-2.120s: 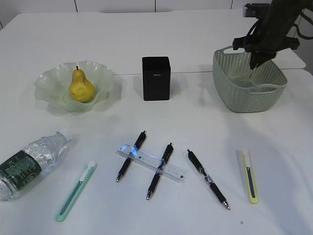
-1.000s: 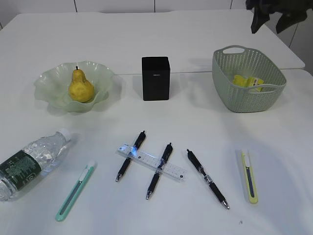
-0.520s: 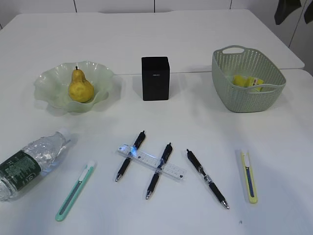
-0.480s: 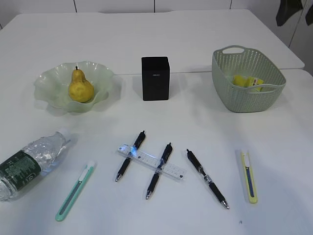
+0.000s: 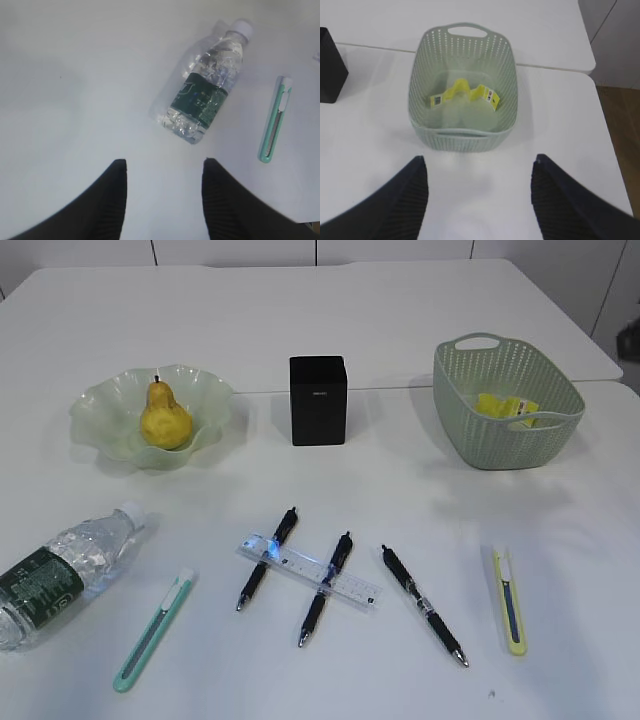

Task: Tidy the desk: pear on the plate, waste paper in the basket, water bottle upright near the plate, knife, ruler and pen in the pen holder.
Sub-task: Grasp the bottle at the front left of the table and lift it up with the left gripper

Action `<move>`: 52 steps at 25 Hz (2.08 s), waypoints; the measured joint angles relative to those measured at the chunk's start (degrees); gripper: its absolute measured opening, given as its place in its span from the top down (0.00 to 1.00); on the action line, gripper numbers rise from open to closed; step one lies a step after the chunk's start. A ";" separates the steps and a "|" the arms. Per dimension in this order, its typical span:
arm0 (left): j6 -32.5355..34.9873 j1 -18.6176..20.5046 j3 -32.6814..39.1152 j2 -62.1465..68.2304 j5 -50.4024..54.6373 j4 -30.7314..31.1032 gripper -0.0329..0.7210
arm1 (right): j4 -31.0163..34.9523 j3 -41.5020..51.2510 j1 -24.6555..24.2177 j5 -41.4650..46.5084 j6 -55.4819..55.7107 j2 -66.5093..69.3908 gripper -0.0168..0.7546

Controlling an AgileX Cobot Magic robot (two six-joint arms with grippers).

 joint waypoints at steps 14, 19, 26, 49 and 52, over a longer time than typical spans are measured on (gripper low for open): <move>2.64 -5.55 -0.31 10.83 2.49 0.77 0.23 | 0.08 18.52 0.00 -2.91 2.59 -14.46 0.32; 2.89 -10.45 -6.06 19.60 2.49 3.44 0.22 | 0.18 18.52 0.00 2.66 2.71 -16.35 0.32; 3.09 -14.48 -14.49 31.40 2.15 5.87 0.22 | 1.24 18.52 0.00 4.95 3.36 -16.50 0.32; 8.69 -15.66 -15.91 44.12 -5.49 3.82 0.15 | 1.24 18.52 0.00 5.89 3.56 -16.54 0.32; 8.69 -16.55 -15.91 46.45 -5.81 3.82 0.15 | 1.24 18.52 0.00 6.04 3.56 -16.54 0.32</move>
